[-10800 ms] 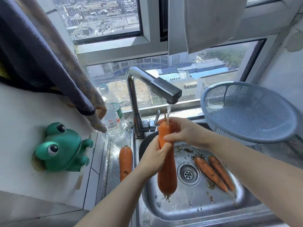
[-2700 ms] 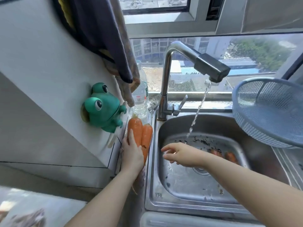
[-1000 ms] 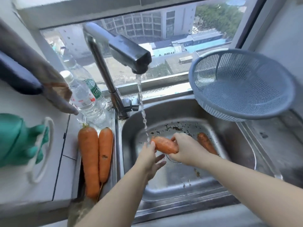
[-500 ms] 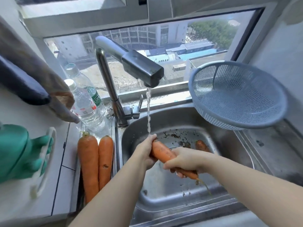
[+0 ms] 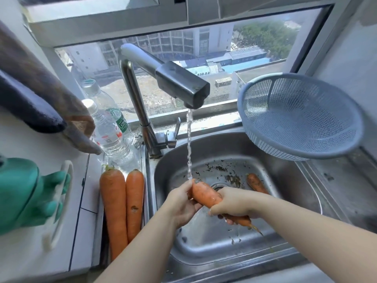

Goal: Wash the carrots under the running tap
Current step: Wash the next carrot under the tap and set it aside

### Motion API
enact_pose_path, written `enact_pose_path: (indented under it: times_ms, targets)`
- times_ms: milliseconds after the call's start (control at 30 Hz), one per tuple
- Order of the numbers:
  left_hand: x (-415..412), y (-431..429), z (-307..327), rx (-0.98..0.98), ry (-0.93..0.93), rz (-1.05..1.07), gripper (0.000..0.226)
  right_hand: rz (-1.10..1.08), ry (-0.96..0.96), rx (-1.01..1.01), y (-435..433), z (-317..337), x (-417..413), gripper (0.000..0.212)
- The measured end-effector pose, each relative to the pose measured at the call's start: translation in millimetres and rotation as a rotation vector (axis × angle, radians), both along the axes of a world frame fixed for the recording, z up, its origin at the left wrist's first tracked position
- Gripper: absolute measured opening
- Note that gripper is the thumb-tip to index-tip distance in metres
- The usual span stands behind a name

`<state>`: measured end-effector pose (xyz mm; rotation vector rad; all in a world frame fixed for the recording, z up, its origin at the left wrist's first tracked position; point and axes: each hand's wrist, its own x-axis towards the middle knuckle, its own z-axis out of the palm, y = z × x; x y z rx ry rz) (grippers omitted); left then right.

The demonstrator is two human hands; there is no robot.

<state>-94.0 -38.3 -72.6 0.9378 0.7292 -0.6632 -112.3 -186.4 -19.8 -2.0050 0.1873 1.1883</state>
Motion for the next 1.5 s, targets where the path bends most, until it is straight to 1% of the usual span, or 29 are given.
enact_pose_path:
  times_ms: [67, 167, 200, 267, 300, 367, 467, 533, 567, 633, 767, 867, 900, 967, 1067, 1133, 1233, 1267, 1333, 1367, 1433, 1500]
  targets:
    - [2, -1, 0, 0.051, -0.009, -0.006, 0.024, 0.025, -0.014, -0.023, 5, -3, -1, 0.018]
    - [10, -5, 2, 0.112, 0.002, -0.002, 0.019, 0.120, -0.102, -0.128, 14, -2, -5, 0.021]
    - [12, -7, 3, 0.136, 0.005, -0.010, 0.018, 0.142, -0.130, -0.146, 16, -2, -7, 0.019]
    - [15, -10, -1, 0.181, 0.006, -0.029, 0.020, 0.168, -0.178, -0.168, 19, -2, -8, 0.007]
    - [16, -11, -2, 0.193, 0.008, -0.033, 0.023, 0.169, -0.184, -0.177, 20, -2, -7, 0.009]
    - [18, -10, -2, 0.168, 0.007, -0.026, 0.027, 0.159, -0.168, -0.166, 18, -3, -4, 0.009]
    - [18, 0, 1, 0.018, 0.017, -0.010, 0.029, 0.105, -0.129, -0.111, 10, 0, 2, 0.012]
    - [14, 9, 3, -0.071, -0.040, -0.027, 0.022, 0.068, -0.102, -0.039, 6, 2, 5, 0.014]
    - [11, 12, 3, -0.084, -0.071, -0.031, 0.019, 0.068, -0.090, -0.012, 4, 3, 5, 0.015]
    - [7, 11, 4, -0.054, -0.098, -0.022, 0.014, 0.098, -0.090, -0.019, 4, 5, 5, 0.015]
    - [9, 1, 5, 0.039, -0.124, -0.005, 0.006, 0.186, -0.174, -0.166, 8, -1, 3, 0.025]
    - [9, -6, 7, 0.076, -0.133, -0.005, 0.015, 0.231, -0.262, -0.260, 12, -3, -3, 0.024]
    - [9, -8, 9, 0.089, -0.131, 0.001, 0.012, 0.243, -0.292, -0.279, 13, -3, -4, 0.024]
    - [9, -6, 9, 0.074, -0.134, -0.001, 0.005, 0.236, -0.310, -0.260, 12, -2, -4, 0.021]
    - [8, 7, 14, -0.069, -0.181, -0.059, 0.015, 0.195, -0.270, -0.144, 2, 1, 3, 0.011]
    - [5, 16, 17, -0.099, -0.231, -0.120, 0.013, 0.182, -0.226, -0.096, -4, 1, 6, 0.018]
    - [4, 21, 16, -0.036, -0.282, -0.162, 0.012, 0.223, -0.261, -0.112, 1, 2, 3, 0.023]
    - [4, 20, 16, -0.007, -0.280, -0.144, 0.020, 0.253, -0.308, -0.152, 4, 1, 1, 0.024]
    - [7, 15, 12, 0.058, -0.238, -0.080, 0.044, 0.328, -0.403, -0.266, 8, 1, -3, 0.025]
    - [7, 12, 12, 0.091, -0.219, -0.057, 0.048, 0.354, -0.441, -0.316, 10, 1, -4, 0.024]
    - [7, 6, 11, 0.171, -0.206, -0.049, 0.045, 0.383, -0.490, -0.374, 11, 0, -6, 0.023]
    - [6, 4, 12, 0.247, -0.223, -0.089, 0.032, 0.394, -0.518, -0.392, 11, -1, -6, 0.023]
